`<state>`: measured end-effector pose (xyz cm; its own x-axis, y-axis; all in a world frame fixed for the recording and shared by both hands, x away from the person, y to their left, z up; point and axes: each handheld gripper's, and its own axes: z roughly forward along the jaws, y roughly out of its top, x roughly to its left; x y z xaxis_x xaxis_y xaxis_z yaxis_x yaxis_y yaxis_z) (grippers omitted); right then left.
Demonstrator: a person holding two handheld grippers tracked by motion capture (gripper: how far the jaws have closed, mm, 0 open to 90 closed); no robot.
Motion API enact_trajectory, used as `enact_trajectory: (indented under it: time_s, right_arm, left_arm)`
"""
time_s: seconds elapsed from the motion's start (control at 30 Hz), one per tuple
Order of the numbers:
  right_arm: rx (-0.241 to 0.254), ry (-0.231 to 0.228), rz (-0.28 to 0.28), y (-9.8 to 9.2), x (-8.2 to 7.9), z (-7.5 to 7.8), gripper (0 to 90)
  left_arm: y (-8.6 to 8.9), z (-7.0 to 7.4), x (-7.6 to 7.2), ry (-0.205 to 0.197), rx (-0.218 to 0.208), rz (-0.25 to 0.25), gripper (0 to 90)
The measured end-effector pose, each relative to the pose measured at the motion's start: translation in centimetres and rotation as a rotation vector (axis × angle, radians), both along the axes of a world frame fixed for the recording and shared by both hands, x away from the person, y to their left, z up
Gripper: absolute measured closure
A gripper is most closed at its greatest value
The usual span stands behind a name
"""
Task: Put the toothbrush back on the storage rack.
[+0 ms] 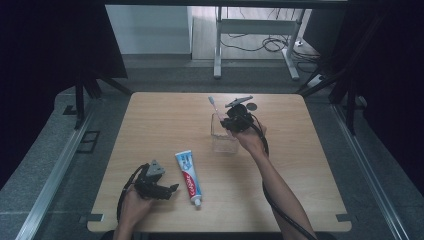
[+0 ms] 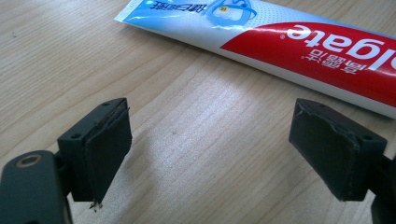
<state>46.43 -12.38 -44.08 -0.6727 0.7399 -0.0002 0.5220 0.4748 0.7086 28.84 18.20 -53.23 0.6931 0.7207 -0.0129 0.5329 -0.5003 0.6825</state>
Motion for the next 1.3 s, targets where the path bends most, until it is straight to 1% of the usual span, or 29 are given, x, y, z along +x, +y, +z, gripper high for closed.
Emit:
enact_trajectory:
  time_s: [0.3,0.47,0.57,0.97,1.07,1.17,1.2,1.3]
  right_arm:
    - [-0.038,0.026,0.003,0.1,0.2,-0.7,79.1]
    - [-0.06,0.034,0.014,0.1,0.4,-1.1,79.1]
    - [-0.071,0.053,0.019,0.2,0.4,-1.2,79.0]
    - [-0.121,0.093,0.026,0.6,0.4,-1.3,78.6]
    - [-0.136,0.1,0.036,0.7,0.5,-1.3,78.3]
    - [-0.14,0.109,0.033,0.8,0.4,-1.3,77.8]
    - [-0.137,0.106,0.039,0.7,0.5,-1.3,77.4]
    - [-0.119,0.111,0.036,0.6,0.5,-1.3,75.2]
  left_arm:
    - [-0.1,0.0,0.0,0.002,0.005,-0.003,13.2]
    - [-0.1,-0.1,0.0,0.001,0.006,-0.004,13.2]
    - [-0.1,-0.1,0.0,0.0,0.008,-0.006,13.2]
    - [-0.2,-0.1,0.0,-0.001,0.011,-0.008,13.2]
    - [-0.2,-0.1,0.0,0.0,0.014,-0.009,13.2]
    - [-0.2,-0.1,0.0,0.0,0.015,-0.009,13.2]
    - [-0.2,-0.1,0.0,0.0,0.014,-0.007,13.2]
    - [-0.2,-0.1,0.0,0.0,0.015,-0.007,13.2]
